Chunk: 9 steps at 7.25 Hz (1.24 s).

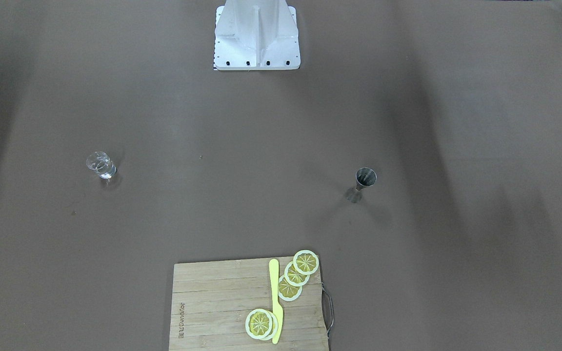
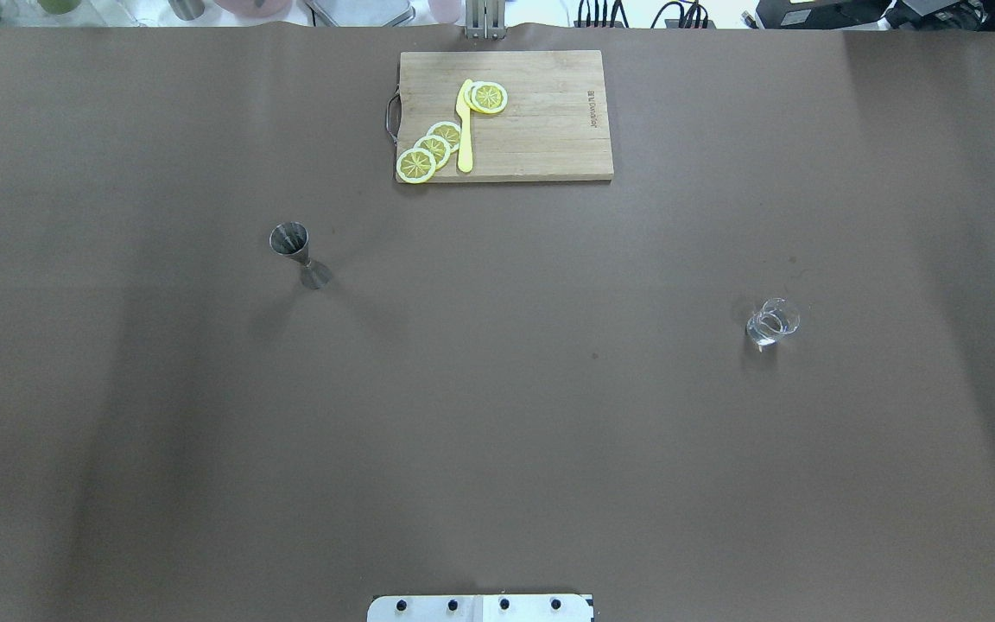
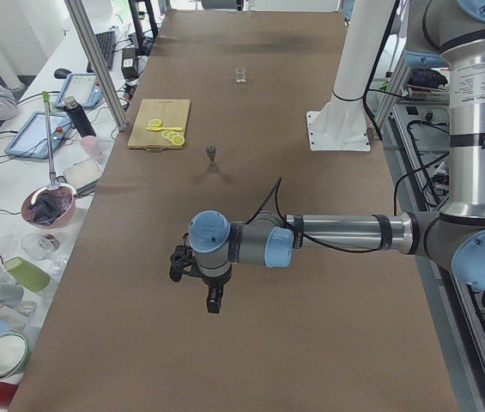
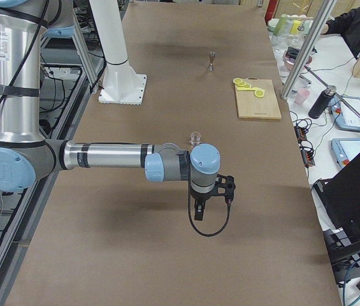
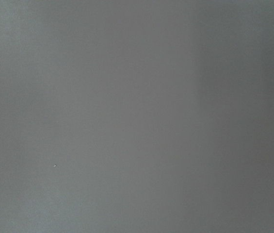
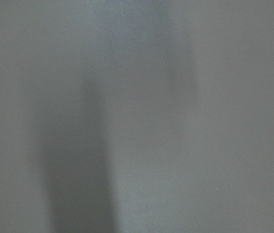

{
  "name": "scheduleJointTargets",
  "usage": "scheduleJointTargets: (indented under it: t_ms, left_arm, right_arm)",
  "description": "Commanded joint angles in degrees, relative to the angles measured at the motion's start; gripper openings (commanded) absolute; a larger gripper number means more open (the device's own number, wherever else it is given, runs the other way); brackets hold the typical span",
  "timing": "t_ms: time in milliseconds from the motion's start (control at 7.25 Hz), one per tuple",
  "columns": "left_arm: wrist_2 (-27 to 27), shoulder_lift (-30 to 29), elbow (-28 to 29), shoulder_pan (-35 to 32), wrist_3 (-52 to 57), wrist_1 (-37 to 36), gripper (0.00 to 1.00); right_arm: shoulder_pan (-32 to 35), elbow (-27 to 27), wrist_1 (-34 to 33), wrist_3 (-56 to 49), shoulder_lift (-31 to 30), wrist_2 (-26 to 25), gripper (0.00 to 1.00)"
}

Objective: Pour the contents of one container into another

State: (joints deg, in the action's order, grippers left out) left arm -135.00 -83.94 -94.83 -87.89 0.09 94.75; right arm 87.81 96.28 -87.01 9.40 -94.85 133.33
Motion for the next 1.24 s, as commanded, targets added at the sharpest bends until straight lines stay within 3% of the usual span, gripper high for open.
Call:
scheduleJointTargets:
  t_ms: [0, 1103]
  left_arm:
    - [0.0, 0.0, 0.0, 0.0, 0.0, 0.0, 0.99]
    - [0.0, 0.0, -0.09, 0.0, 0.0, 0.0, 0.99]
  right_arm:
    - [-0.01, 0.04, 0.0, 0.0, -0.16, 0.0, 1.0]
    - [-0.01, -0.75, 0.08, 0.0, 0.37, -0.35, 1.0]
